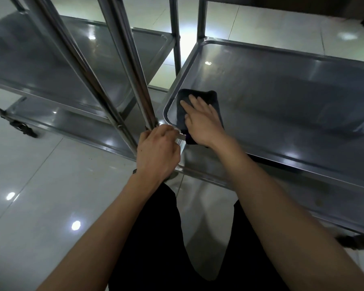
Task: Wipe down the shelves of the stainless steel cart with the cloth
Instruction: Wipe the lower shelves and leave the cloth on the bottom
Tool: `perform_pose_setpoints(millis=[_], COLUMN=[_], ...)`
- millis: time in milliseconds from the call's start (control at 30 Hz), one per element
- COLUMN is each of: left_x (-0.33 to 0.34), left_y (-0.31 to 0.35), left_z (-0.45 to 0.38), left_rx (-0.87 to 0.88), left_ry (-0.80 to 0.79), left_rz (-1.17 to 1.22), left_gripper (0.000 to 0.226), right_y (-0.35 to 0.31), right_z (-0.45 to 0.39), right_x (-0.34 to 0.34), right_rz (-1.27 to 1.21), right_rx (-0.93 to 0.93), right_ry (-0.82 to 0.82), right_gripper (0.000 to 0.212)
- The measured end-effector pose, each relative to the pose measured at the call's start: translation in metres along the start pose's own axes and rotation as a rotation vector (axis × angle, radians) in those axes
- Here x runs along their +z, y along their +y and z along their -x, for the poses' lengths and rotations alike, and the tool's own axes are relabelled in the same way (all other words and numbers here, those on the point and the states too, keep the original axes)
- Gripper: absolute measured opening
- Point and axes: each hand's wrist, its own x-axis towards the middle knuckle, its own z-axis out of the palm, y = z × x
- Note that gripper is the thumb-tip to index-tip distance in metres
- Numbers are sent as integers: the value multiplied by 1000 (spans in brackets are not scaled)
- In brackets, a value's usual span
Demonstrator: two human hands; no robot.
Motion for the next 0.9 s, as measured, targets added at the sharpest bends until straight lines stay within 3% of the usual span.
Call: perform_pose_setpoints(millis=[167, 367, 633, 900], left_x=[-1, 17, 47, 58], left_y=[20, 100, 192, 209], left_z=[-11, -31, -39, -34], left_rx=[10, 215, 365, 414], left_ry=[-56, -168, -296, -320], left_rz=[-41, 60, 85, 66], left_gripper=[30, 31, 30, 30], right_y=[41, 105, 198, 248], right_z=[42, 97, 167, 207], right_x=[-14, -34, -70, -95], right_rz=[-16, 31, 93, 73], right_rx=[68, 177, 364, 519], right_ry=[51, 136, 203, 294], right_gripper=[52, 51, 51, 50])
